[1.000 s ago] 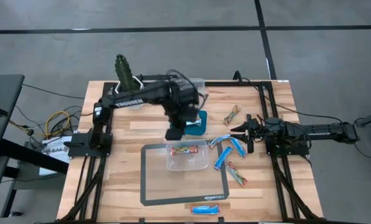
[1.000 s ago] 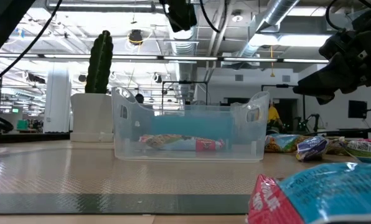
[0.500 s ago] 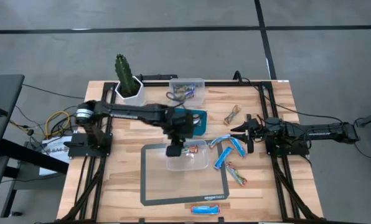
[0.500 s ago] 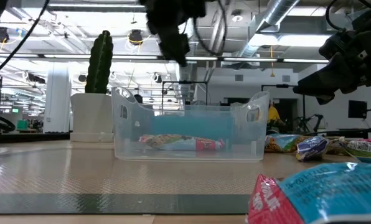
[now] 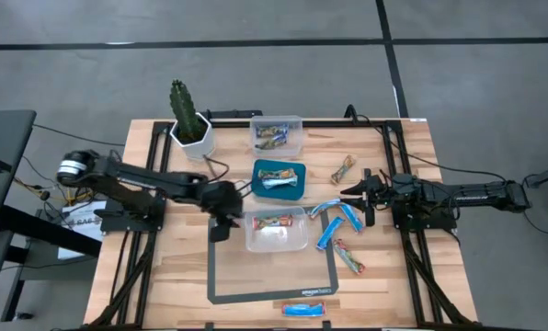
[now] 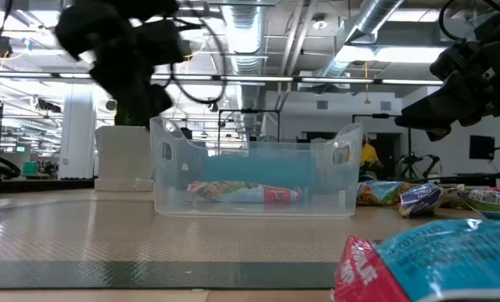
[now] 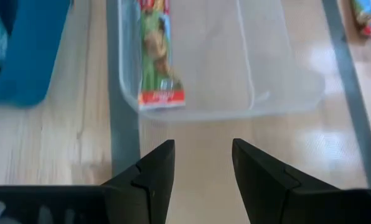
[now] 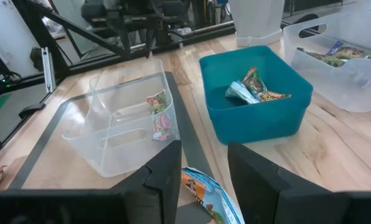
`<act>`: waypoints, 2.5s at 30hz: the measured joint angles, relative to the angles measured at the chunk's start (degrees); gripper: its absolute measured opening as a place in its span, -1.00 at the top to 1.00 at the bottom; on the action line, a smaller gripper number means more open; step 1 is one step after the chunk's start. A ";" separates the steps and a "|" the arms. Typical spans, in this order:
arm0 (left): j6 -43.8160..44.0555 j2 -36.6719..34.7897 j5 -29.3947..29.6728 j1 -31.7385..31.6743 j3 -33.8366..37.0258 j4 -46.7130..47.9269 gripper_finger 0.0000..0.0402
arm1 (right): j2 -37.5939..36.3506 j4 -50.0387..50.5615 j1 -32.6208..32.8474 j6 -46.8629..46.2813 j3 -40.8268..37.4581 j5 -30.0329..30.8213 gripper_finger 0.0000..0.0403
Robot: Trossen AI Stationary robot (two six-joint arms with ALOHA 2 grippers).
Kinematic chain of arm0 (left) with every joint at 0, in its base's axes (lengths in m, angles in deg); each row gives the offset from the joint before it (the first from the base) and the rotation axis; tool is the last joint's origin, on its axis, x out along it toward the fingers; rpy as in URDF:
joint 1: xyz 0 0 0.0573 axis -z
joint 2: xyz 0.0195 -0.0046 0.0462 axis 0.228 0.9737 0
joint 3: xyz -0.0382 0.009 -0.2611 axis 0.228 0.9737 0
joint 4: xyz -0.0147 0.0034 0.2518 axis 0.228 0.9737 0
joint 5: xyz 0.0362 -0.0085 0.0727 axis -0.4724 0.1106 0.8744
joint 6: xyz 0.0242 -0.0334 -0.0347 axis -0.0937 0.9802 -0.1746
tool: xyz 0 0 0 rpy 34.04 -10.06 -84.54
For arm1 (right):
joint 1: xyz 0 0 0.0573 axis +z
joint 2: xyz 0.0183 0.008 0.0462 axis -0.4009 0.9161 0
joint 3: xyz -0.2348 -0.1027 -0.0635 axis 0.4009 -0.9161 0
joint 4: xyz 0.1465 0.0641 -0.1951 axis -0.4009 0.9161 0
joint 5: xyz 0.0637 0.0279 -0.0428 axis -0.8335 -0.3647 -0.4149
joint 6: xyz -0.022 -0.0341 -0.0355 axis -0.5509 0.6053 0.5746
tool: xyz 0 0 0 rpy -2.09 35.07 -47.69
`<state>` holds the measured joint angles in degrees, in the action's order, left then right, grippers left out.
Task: Pick and place Granola Bars by type
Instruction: Put the red granola bar into the bottom transparent bin
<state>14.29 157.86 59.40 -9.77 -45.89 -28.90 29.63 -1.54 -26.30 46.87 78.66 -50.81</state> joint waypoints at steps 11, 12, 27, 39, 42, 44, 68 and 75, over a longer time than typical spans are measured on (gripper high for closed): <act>5.44 -18.11 2.46 3.79 19.15 -13.26 0.24 | -0.01 -0.02 0.01 -0.01 0.00 -0.02 0.38; 5.48 -19.57 2.48 3.80 20.24 -13.98 0.24 | 0.00 -0.02 0.01 0.00 0.00 -0.01 0.38; 3.31 -42.90 10.99 3.75 31.56 -17.35 0.24 | -0.01 -0.02 0.00 0.00 0.00 -0.01 0.38; -2.41 -52.00 11.85 3.75 37.15 -27.96 0.24 | -0.01 -0.02 0.01 -0.01 0.00 -0.02 0.38; -3.81 -53.58 11.89 3.75 38.65 -31.93 0.24 | -0.01 -0.02 0.01 -0.01 0.00 -0.01 0.38; -4.33 -54.84 11.90 3.75 39.82 -33.46 0.24 | -0.01 -0.02 0.01 -0.01 0.00 -0.02 0.38; -6.45 -73.53 16.42 1.22 43.14 -24.91 0.24 | 0.00 -0.02 0.01 -0.01 0.00 -0.01 0.38; -8.34 -75.46 16.90 1.20 43.46 -24.81 0.24 | -0.01 -0.01 0.01 -0.01 0.00 -0.01 0.38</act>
<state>5.94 82.40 76.30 -8.58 -2.43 -53.71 29.61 -1.56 -26.29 46.86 78.66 -50.82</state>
